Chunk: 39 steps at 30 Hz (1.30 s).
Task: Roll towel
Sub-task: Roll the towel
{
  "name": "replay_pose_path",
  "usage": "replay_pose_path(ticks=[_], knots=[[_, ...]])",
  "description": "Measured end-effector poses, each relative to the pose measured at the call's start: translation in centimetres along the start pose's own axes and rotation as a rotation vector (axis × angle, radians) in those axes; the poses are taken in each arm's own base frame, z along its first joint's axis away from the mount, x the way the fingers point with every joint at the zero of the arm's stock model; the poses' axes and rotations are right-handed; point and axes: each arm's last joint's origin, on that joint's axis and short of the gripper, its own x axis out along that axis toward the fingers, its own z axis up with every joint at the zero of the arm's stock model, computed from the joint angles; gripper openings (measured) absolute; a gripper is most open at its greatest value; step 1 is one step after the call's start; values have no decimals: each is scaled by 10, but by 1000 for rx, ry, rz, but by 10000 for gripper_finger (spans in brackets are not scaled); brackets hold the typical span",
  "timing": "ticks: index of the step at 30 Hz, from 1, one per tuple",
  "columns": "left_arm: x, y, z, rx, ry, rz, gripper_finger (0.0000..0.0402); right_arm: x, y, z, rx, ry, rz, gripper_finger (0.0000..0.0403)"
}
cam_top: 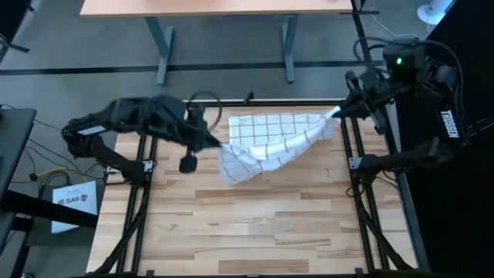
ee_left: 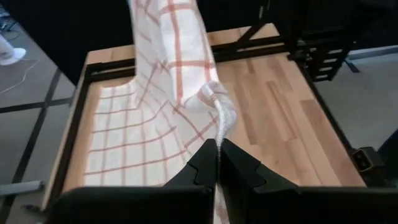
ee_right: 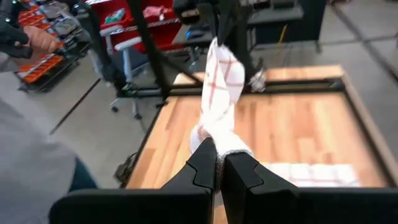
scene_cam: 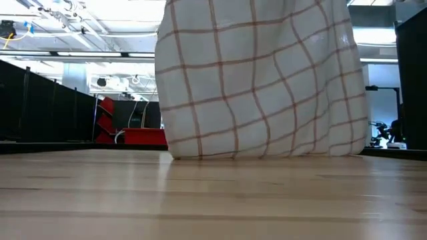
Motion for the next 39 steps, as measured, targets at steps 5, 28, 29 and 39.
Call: replay_pose_path(ticks=[5, 28, 29, 39], knots=[[19, -29, -7, -15, 18, 30, 0, 16, 4, -35, 104, 88, 37, 0], [100, -107, -84, -294, 47, 89, 0, 52, 30, -183, 325, 119, -23, 0], [102, -109, -88, -302, 49, 84, 0, 54, 31, -185, 333, 135, -29, 0], [114, -133, -129, -295, 154, 59, 0, 90, 50, -206, 372, 197, -105, 0]])
